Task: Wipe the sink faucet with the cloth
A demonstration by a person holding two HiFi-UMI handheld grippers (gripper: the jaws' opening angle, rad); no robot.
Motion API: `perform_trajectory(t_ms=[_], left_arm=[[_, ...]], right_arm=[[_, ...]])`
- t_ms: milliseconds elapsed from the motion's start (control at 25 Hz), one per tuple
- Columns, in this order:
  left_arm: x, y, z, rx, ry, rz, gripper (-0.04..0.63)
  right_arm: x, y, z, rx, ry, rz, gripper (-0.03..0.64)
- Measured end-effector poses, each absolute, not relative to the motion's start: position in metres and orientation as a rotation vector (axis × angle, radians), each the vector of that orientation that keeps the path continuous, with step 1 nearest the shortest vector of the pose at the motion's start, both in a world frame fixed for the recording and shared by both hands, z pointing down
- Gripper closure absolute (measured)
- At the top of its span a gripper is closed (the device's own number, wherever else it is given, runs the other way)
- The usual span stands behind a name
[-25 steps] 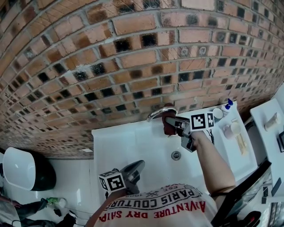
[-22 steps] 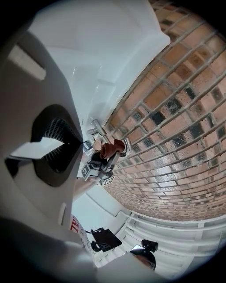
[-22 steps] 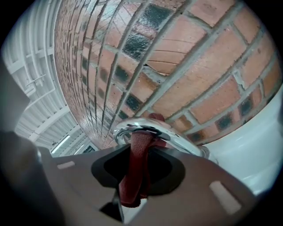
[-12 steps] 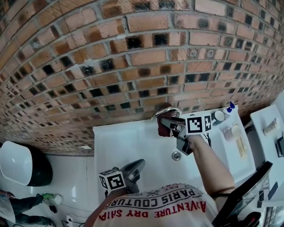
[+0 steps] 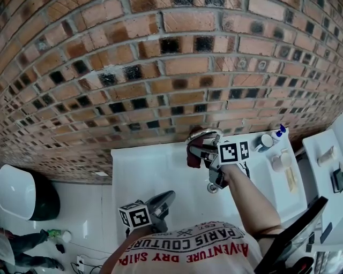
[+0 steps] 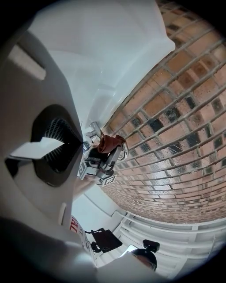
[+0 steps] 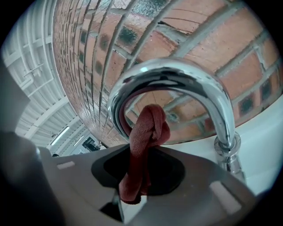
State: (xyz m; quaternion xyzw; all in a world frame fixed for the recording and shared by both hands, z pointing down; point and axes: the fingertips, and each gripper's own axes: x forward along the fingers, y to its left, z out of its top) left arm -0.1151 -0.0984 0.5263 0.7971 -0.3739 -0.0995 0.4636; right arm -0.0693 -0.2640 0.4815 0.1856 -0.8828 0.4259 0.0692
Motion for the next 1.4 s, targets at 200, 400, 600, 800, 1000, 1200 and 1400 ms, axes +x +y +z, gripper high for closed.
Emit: perform_trajectory(t_ms=[200, 400, 600, 800, 1000, 1200, 1400], left_arm=[[-0.117, -0.101, 0.526, 1.963, -0.918, -0.257, 0.595], [-0.122, -0.104, 0.52, 1.974, -0.939, -0.268, 0.595], [-0.117, -0.104, 0.509, 2.004, -0.94, -0.262, 0.595], [-0.105, -0.097, 0.502, 2.023, -0.928, -0.25, 0.595], [-0.099, -0.088, 0.497, 2.033, -0.936, -0.25, 0.595], [-0.094, -0.081, 0.497, 2.036, -0.964, -0.236, 0.595], [-0.086, -0.071, 0.494, 2.019, -0.956, -0.253, 0.595]], right_arm=[[-0.07, -0.268, 0.487, 0.565, -2.648, 1.317, 0.526], [-0.055, -0.258, 0.481, 0.569, -2.692, 1.287, 0.523], [-0.041, -0.208, 0.49, 0.471, -2.69, 1.306, 0.523], [-0.034, -0.142, 0.503, 0.336, -2.665, 1.425, 0.525], [-0.028, -0.105, 0.516, 0.311, -2.648, 1.461, 0.528], [-0.022, -0.09, 0.515, 0.31, -2.663, 1.511, 0.528], [-0.017, -0.082, 0.51, 0.307, -2.693, 1.604, 0.528]])
